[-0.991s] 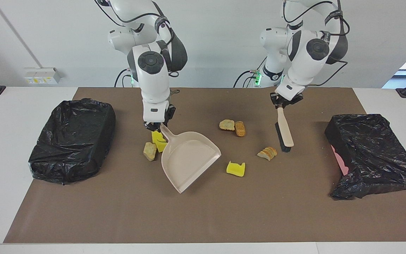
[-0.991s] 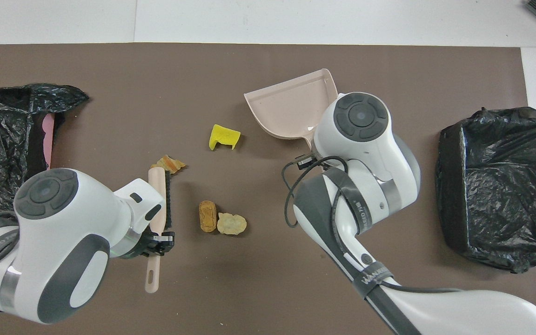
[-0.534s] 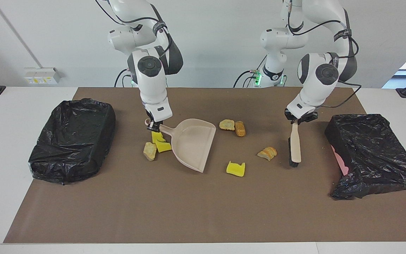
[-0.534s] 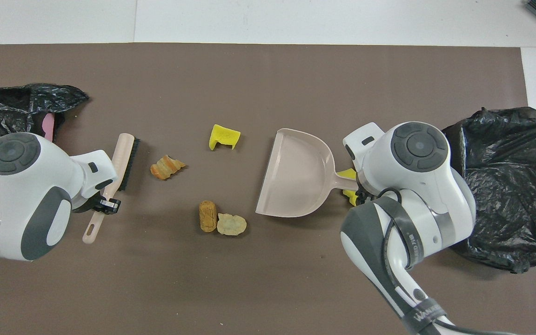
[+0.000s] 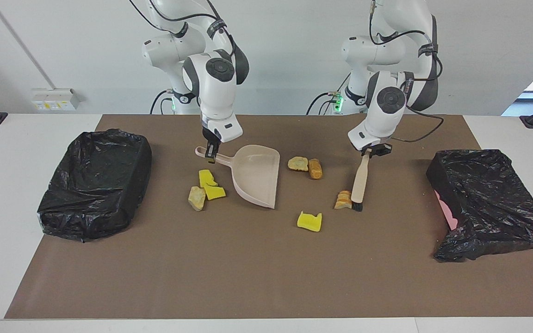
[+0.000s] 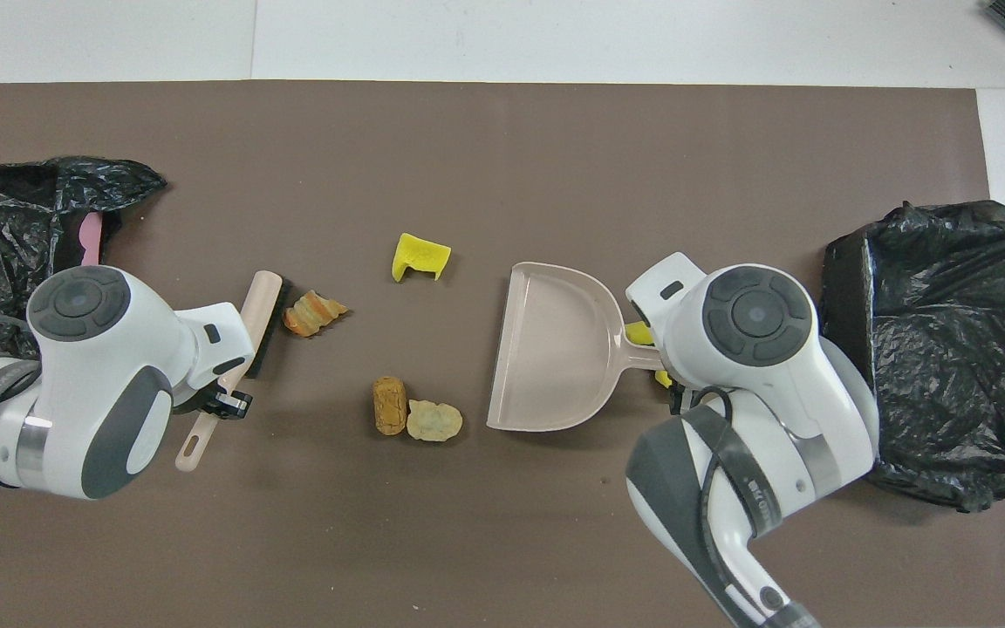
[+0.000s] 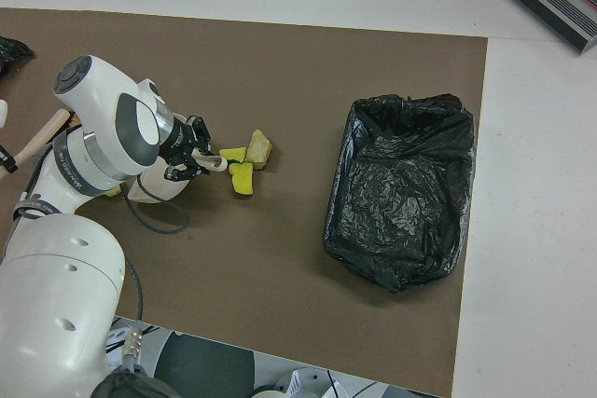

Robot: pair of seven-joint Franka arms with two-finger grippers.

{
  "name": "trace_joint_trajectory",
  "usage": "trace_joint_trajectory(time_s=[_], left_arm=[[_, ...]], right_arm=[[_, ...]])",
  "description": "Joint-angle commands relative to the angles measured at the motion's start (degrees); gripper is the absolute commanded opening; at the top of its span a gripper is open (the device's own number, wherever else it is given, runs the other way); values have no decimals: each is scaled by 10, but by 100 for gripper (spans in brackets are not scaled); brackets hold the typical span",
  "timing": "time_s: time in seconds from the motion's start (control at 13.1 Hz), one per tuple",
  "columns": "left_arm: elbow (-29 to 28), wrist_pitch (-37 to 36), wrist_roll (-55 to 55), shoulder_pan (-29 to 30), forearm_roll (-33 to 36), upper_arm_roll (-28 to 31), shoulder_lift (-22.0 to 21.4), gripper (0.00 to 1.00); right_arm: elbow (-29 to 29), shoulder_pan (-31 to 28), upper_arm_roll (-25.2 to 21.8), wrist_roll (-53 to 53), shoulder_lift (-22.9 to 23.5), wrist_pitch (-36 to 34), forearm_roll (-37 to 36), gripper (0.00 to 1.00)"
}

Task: Sweep and dump trash in bin
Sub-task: 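Lift the brush with the left gripper while the right gripper moves the dustpan, then sweep the tan chunks into the dustpan with the left gripper's brush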

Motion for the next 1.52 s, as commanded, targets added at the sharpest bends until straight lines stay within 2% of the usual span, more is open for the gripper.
trace_joint_trajectory(time_s=[0.0, 0.3, 0.69, 0.91, 1.14, 1.45], left_arm=[[-33, -7, -9, -43, -38, 6, -32, 0], [-33, -13, -109, -91, -82, 6, -36, 0], [-33, -11, -244, -103, -131, 5, -38, 0], [-33, -1, -297, -134, -161, 6, -31, 0], [-32, 41, -299, -171, -222, 6, -21, 0], [-24, 61, -289, -243, -265, 5, -21, 0]], right_arm=[[-28, 2, 3, 21, -5, 25, -15, 0], [-28, 21, 3, 41, 11, 39, -15, 0], [-30, 27, 3, 46, 20, 46, -15, 0], [-30, 27, 3, 45, 25, 46, -15, 0], [-30, 27, 3, 46, 33, 50, -15, 0], [-30, 27, 3, 47, 33, 49, -15, 0]])
